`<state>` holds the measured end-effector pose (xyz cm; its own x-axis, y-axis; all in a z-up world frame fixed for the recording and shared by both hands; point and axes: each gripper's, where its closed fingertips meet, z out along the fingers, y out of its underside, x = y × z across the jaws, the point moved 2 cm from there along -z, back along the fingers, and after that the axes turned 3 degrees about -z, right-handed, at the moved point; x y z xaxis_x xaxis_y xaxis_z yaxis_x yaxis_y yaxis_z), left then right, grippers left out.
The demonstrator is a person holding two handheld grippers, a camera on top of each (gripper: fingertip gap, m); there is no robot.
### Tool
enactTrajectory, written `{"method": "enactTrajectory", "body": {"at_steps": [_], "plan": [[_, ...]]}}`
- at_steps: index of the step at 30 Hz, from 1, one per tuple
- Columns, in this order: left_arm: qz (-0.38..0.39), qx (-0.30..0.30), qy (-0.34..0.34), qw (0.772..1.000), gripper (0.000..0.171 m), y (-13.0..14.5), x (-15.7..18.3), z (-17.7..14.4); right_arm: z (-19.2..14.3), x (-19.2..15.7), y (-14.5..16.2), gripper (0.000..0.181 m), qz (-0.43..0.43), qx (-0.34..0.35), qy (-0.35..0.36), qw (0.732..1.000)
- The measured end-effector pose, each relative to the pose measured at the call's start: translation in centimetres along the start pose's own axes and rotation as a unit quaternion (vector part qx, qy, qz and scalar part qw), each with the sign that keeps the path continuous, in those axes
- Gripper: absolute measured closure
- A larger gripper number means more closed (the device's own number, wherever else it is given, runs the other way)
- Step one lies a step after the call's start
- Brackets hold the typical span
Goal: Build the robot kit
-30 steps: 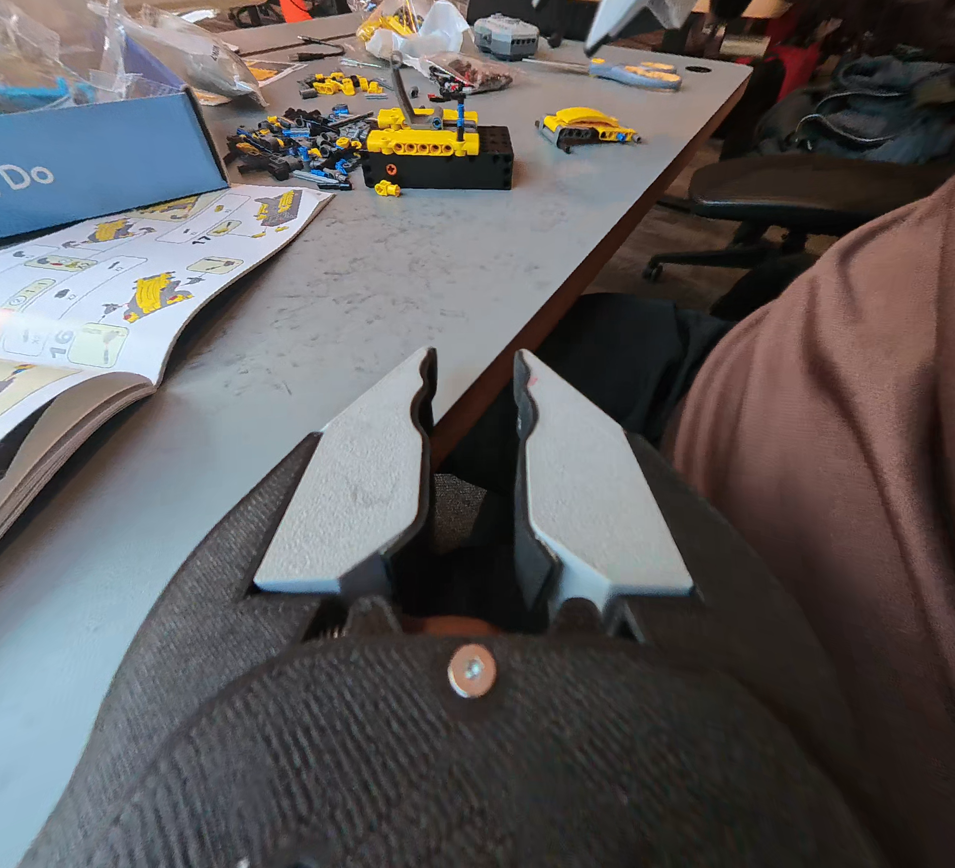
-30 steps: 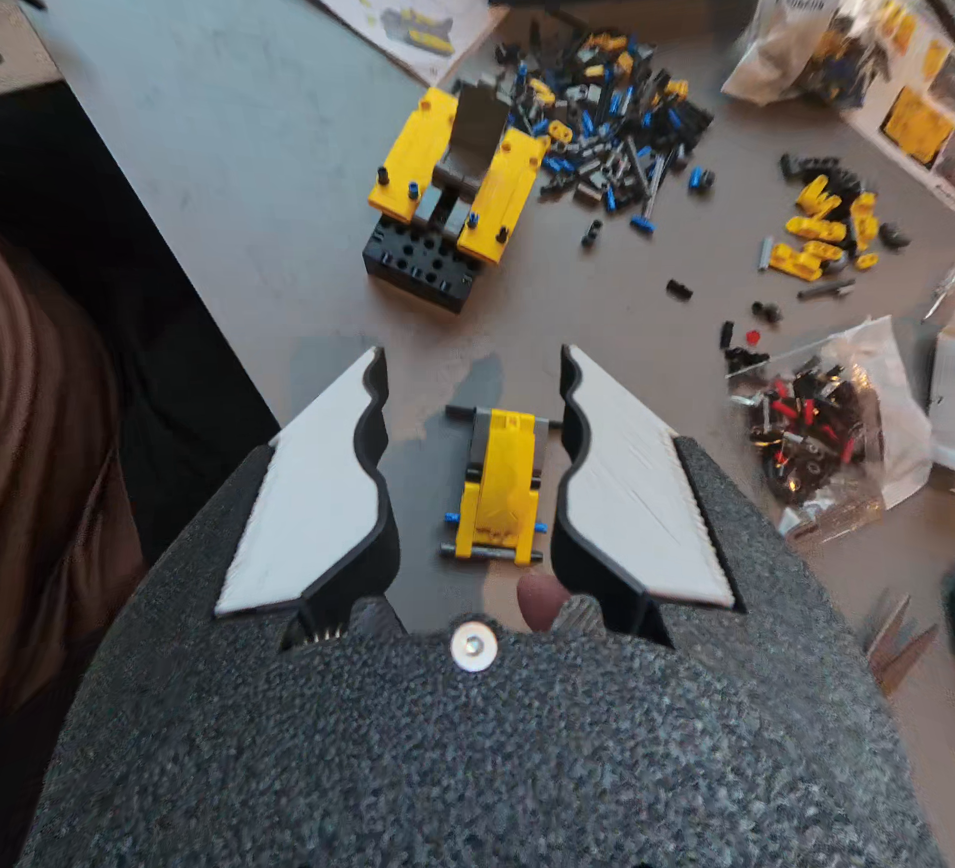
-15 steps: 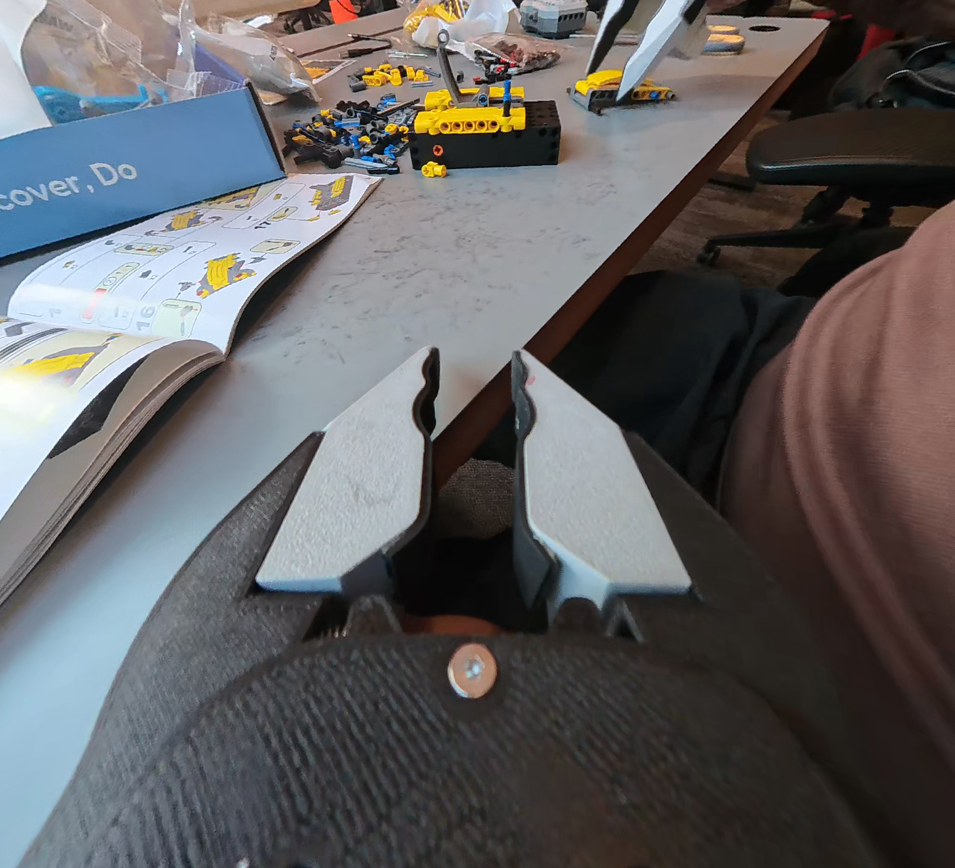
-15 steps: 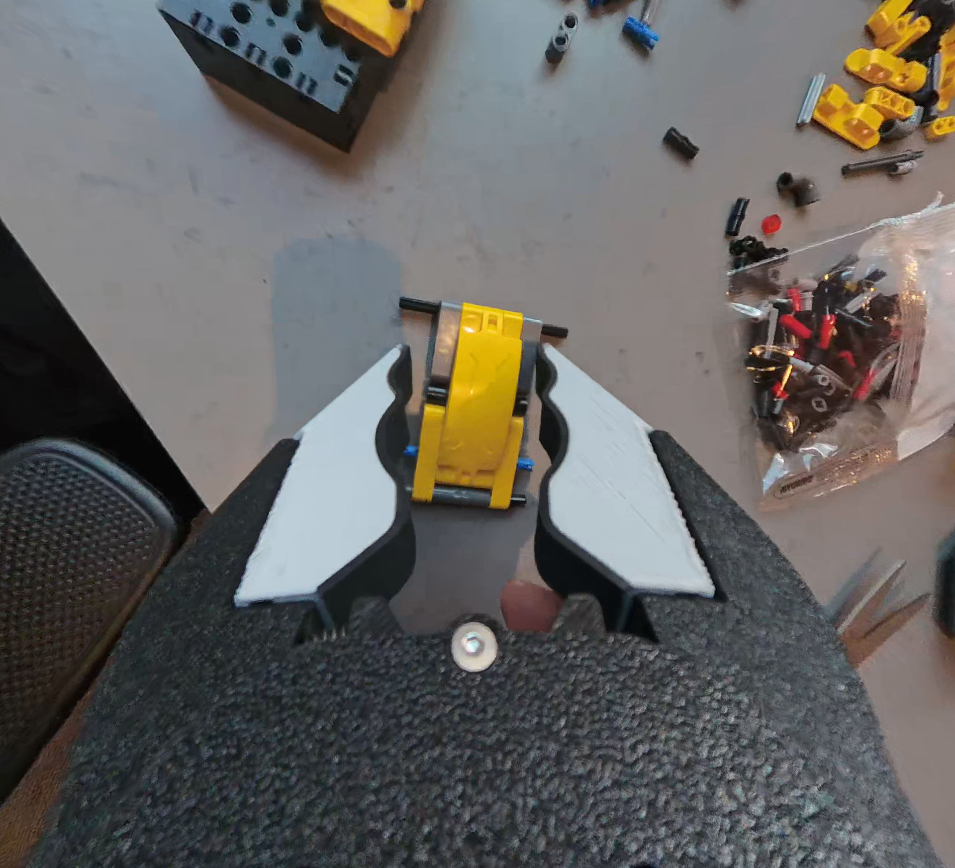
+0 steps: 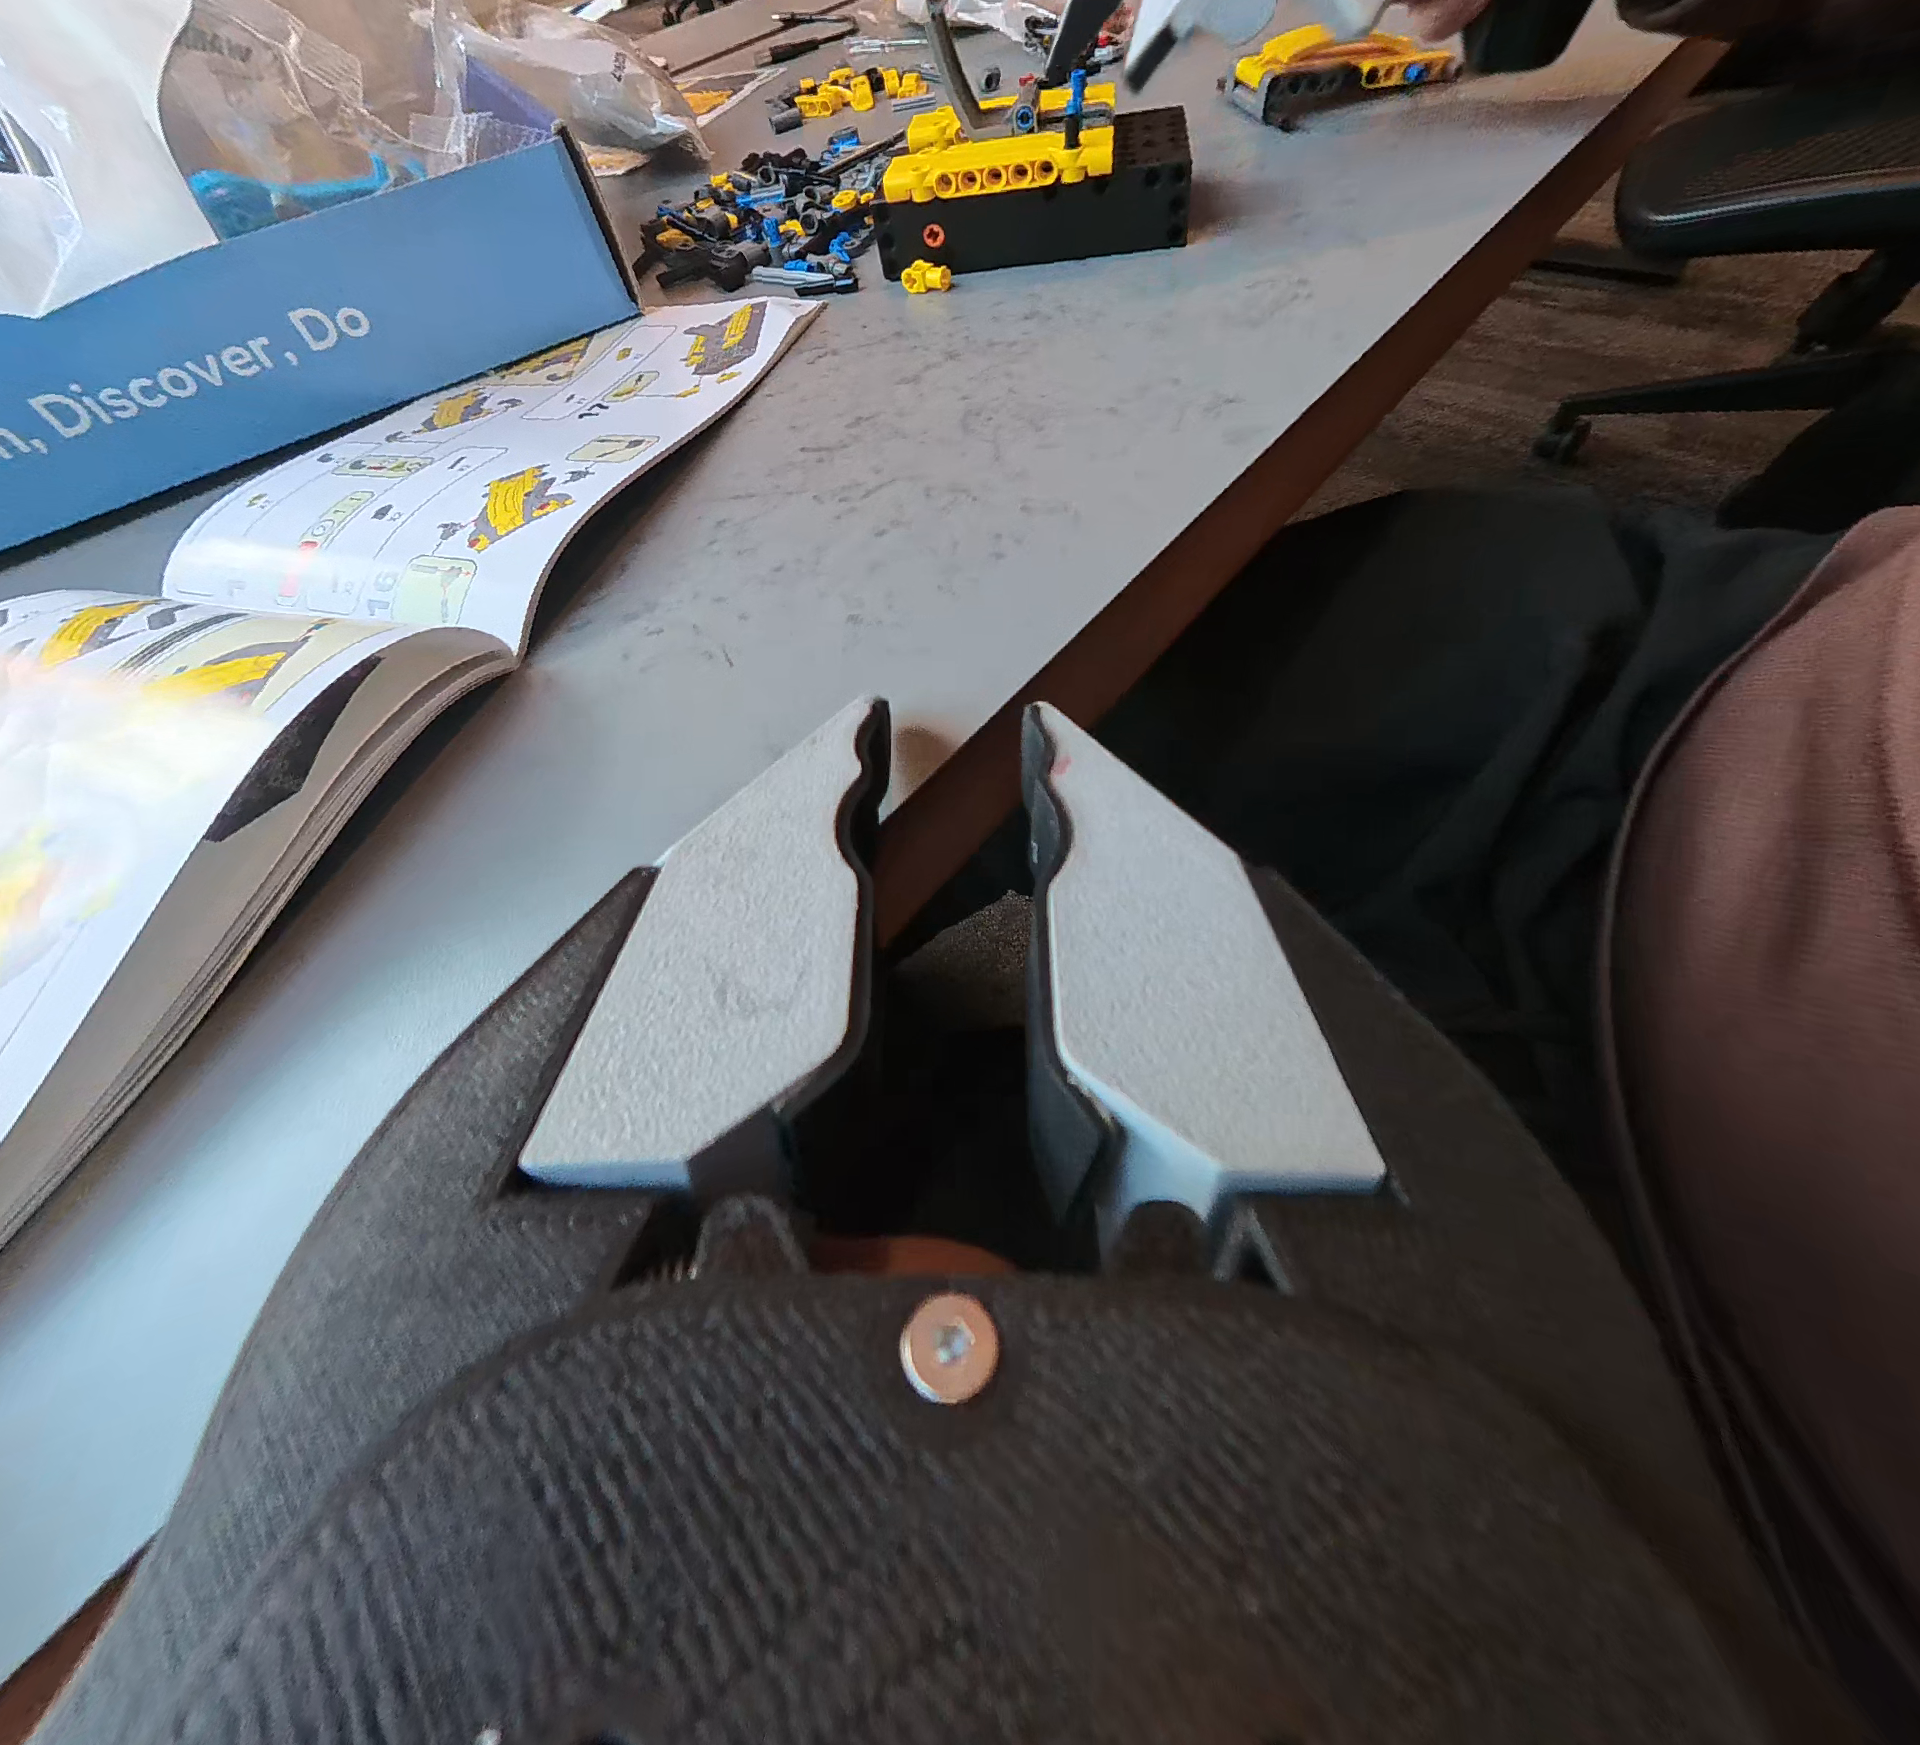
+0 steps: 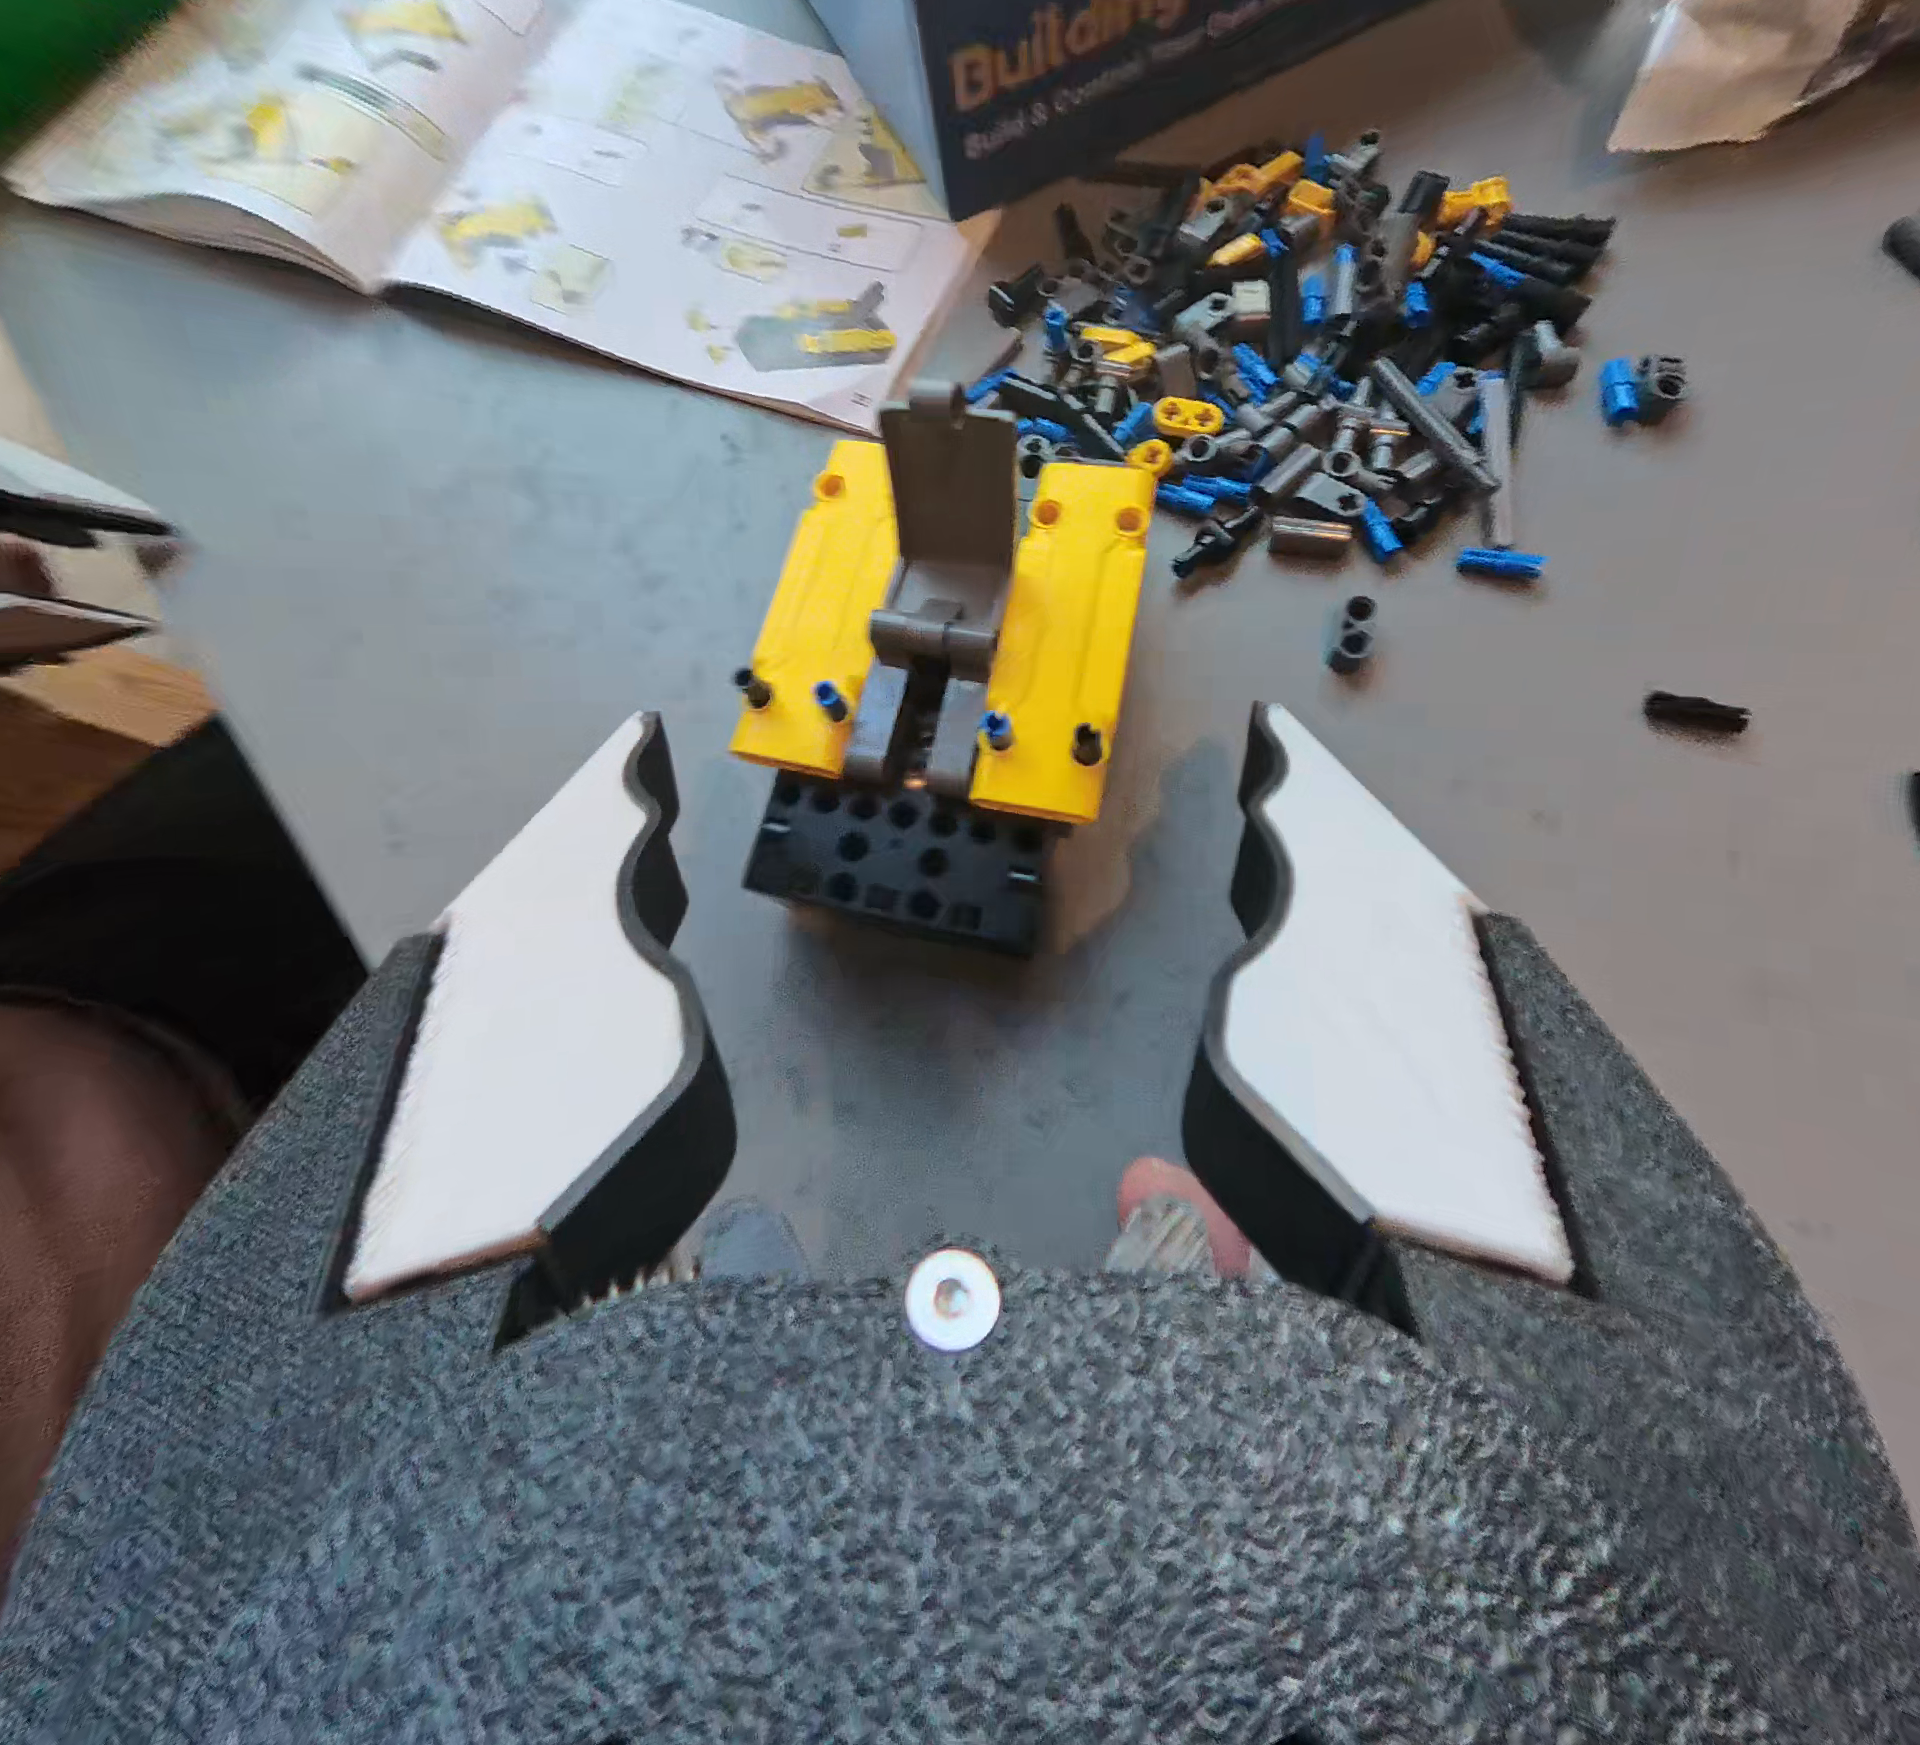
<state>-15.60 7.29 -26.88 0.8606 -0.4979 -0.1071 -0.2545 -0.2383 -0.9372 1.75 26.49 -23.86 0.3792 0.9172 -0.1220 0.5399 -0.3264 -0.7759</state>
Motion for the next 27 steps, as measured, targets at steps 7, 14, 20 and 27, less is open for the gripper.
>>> {"method": "enactTrajectory", "body": {"at_steps": [7,14,20,27], "plan": [[-0.007,0.0,0.005,1.0,0.149,0.1,-0.1,0.2,1.5,-1.5,1.8,0.099,-0.056,-0.041,-0.018,0.997],[-0.027,0.024,0.029,0.999,0.151,-0.7,0.4,0.6,-2.9,0.3,-1.2,0.111,-0.022,0.053,-0.045,0.997],[-0.051,0.053,0.046,0.996,0.147,-2.1,0.7,0.4,-8.7,10.7,-3.5,0.119,0.054,0.196,0.12,0.972],[-0.062,0.117,0.033,0.991,0.144,-7.4,-0.7,-0.1,-9.6,19.0,-6.3,0.129,0.088,0.217,0.154,0.96]]}}
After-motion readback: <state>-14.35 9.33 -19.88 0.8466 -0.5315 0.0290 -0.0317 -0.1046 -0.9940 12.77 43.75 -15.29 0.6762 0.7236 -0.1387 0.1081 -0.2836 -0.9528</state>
